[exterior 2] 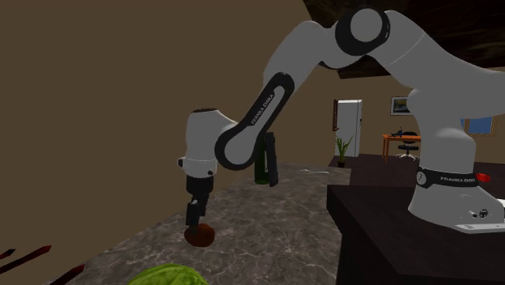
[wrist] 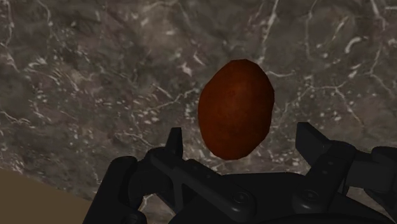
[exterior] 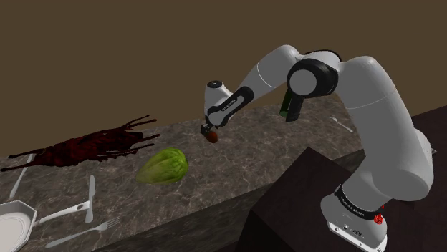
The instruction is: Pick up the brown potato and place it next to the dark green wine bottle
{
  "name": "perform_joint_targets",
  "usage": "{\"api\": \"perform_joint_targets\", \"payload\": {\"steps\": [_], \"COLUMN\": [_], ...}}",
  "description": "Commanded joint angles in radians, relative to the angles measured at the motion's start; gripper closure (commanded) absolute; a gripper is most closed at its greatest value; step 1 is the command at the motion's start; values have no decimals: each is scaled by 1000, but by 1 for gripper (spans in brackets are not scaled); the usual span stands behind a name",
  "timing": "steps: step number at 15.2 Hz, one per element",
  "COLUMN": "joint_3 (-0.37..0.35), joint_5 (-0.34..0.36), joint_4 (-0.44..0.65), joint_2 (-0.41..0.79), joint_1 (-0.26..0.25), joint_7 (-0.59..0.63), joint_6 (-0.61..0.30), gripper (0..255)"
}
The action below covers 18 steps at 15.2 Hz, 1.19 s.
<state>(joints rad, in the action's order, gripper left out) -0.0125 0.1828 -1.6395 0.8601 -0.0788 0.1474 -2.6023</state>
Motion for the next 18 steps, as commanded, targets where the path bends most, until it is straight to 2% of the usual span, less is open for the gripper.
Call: {"api": "perform_joint_targets", "payload": {"steps": [1, 5, 13, 14, 18], "joint_3": [2, 5, 5, 5, 5], "joint_5": [1, 2, 2, 2, 2], "joint_4": [28, 70, 70, 70, 70], "joint_2": [33, 94, 94, 94, 94], "joint_1": [-1, 0, 0, 0, 0], "joint_7": [1, 1, 1, 1, 1], "joint_6": [-6, -25, -25, -25, -25], "gripper": [0, 0, 0, 255, 255]}}
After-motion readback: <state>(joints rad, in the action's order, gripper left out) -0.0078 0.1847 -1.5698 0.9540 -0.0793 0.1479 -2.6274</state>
